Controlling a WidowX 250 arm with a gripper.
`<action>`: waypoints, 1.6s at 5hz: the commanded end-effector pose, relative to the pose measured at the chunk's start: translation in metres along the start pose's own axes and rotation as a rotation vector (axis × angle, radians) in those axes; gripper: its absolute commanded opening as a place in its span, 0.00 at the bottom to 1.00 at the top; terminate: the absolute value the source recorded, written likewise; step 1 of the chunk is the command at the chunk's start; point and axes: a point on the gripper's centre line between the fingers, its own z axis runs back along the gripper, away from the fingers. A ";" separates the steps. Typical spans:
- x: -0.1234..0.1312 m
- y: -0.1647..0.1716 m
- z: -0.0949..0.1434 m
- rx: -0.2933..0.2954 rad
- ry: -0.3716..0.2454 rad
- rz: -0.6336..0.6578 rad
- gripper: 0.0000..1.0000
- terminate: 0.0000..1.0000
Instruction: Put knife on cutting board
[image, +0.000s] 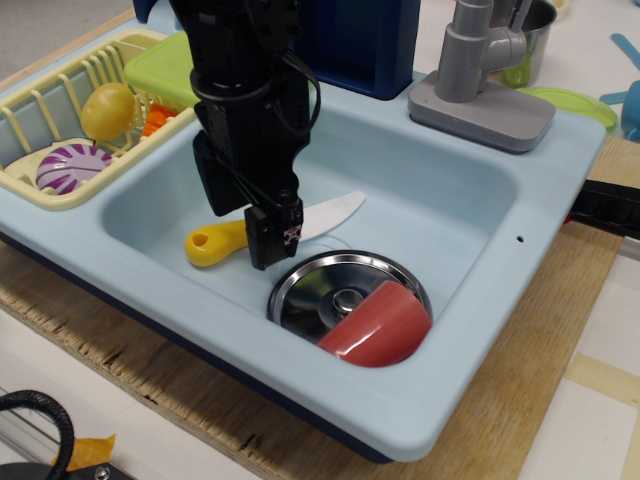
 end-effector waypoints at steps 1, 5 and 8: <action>0.008 0.017 0.002 0.022 -0.015 0.008 1.00 0.00; 0.004 0.022 -0.025 -0.016 -0.024 0.022 1.00 0.00; 0.009 0.014 -0.016 0.009 -0.034 0.022 0.00 0.00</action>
